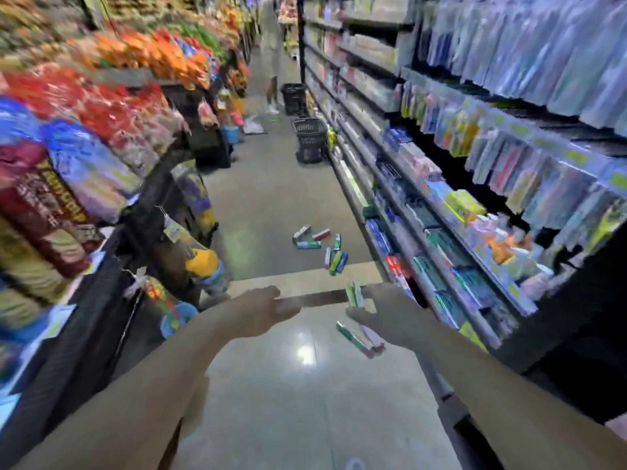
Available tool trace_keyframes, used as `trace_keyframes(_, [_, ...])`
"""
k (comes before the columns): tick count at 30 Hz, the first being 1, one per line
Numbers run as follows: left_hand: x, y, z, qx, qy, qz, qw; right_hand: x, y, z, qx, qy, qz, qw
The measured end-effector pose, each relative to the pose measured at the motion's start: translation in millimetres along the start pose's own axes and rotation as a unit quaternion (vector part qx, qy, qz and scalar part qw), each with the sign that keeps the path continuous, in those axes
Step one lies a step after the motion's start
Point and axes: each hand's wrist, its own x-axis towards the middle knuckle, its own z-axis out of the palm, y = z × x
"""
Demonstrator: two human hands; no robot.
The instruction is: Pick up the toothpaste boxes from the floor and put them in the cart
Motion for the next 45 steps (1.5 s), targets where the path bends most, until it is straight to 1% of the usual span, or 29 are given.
trace_keyframes(4, [56.9, -14.3, -36.1, -0.018, -0.012, -0.040, 0.999, 90.6, -0.8, -19.8, -0.011, -0.019, -0.034, 0.999])
trace_keyframes(6, [85.8, -17.4, -58.2, -0.039, -0.012, -0.059, 0.997, 135.1, -1.6, -34.4, -0.003, -0.029, -0.035, 0.999])
trace_keyframes(10, [146.0, -27.3, -99.9, -0.063, 0.013, -0.070, 0.995, 223.3, -7.4, -59.3, -0.021, -0.028, -0.057, 0.998])
trace_keyframes(12, [173.4, -34.3, -118.2, -0.073, 0.011, -0.084, 0.994, 264.1, -16.5, -68.2, -0.035, -0.033, -0.065, 0.997])
trace_keyframes(16, [239.2, -59.1, -151.3, -0.078, 0.014, -0.092, 0.993, 348.1, -35.4, -67.7, -0.046, -0.030, -0.081, 0.995])
trace_keyframes(20, [319.7, -99.3, -177.7, -0.076, -0.003, -0.105, 0.992, 442.1, -56.0, -56.3, -0.060, -0.034, -0.078, 0.995])
trace_keyframes(24, [411.5, -149.4, -217.2, -0.072, -0.009, -0.096, 0.993, 542.1, -84.0, -54.3, -0.085, -0.045, -0.058, 0.994])
trace_keyframes(28, [505.9, -182.5, -272.3, -0.066, -0.039, -0.089, 0.993, 631.4, -108.4, -72.6, -0.091, -0.046, -0.030, 0.994])
trace_keyframes(33, [615.9, -185.2, -332.0, -0.050, -0.058, -0.047, 0.996, 722.7, -114.4, -99.5, -0.040, -0.035, 0.012, 0.999])
trace_keyframes(37, [704.0, -182.6, -359.9, -0.034, -0.077, -0.018, 0.996, 800.9, -108.6, -116.6, -0.046, -0.035, 0.027, 0.998])
trace_keyframes(45, [879.7, -176.2, -422.4, -0.027, -0.104, -0.015, 0.994, 975.8, -89.2, -147.4, -0.042, -0.054, 0.039, 0.997])
